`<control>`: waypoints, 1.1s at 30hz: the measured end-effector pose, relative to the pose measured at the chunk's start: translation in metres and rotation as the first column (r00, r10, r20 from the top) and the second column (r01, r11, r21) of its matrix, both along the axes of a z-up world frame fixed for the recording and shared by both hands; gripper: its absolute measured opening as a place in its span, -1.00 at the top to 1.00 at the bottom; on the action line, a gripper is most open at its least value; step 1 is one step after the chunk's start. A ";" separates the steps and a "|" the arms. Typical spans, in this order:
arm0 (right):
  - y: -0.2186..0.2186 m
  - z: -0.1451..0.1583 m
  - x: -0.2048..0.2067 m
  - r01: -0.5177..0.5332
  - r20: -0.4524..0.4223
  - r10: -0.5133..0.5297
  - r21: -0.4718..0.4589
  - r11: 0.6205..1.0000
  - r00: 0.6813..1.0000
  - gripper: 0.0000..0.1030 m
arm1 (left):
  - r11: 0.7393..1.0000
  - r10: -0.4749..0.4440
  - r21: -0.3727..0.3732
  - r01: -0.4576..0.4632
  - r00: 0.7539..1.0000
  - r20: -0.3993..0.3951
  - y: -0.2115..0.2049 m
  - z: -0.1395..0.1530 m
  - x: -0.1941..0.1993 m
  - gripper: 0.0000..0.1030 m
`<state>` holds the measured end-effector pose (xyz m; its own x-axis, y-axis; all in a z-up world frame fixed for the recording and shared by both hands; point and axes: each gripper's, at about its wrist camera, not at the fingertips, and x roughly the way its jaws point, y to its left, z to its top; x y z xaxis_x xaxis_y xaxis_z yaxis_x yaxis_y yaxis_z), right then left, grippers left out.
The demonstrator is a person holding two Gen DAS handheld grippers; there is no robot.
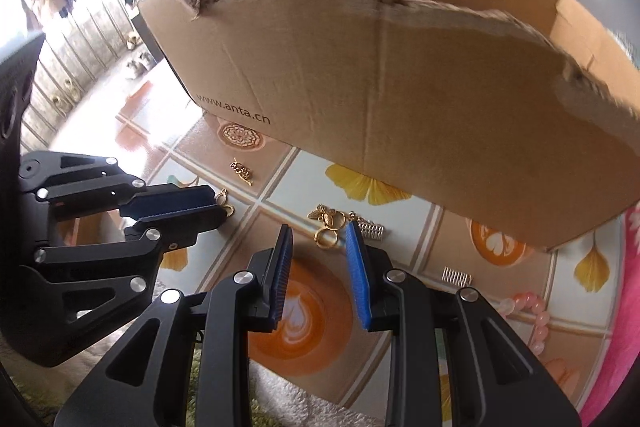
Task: Organize jewelry
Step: 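Grasp the small gold ring with the right tool while the left tool grasps a gold butterfly charm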
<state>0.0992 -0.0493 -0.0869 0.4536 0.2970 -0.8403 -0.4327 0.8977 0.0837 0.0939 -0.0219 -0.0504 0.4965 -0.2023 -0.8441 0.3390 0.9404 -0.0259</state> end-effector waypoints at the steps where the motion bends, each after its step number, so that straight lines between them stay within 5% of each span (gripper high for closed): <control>1: 0.003 0.000 0.000 0.000 0.011 0.001 -0.020 1.000 1.000 0.61 | 1.000 -0.001 -0.001 0.001 1.000 0.001 0.001 0.000 0.000 0.79; 17: -0.009 0.005 -0.002 0.014 -0.003 -0.014 0.007 1.000 1.000 0.76 | 1.000 -0.006 -0.019 0.006 1.000 -0.002 0.008 0.003 -0.001 0.79; 23: -0.010 0.008 -0.003 0.024 0.003 -0.024 0.028 0.999 1.000 0.76 | 0.999 0.002 -0.038 -0.003 1.000 -0.026 0.011 0.004 -0.002 0.60; 33: -0.025 0.012 -0.008 0.024 0.021 -0.025 0.069 0.997 0.999 0.76 | 0.998 0.024 0.054 -0.022 0.999 -0.039 -0.002 0.005 0.006 0.59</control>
<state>0.0911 -0.0744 -0.0746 0.4795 0.3421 -0.8081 -0.4130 0.9005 0.1362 0.1004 -0.0243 -0.0459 0.4661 -0.1454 -0.8727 0.3170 0.9483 0.0113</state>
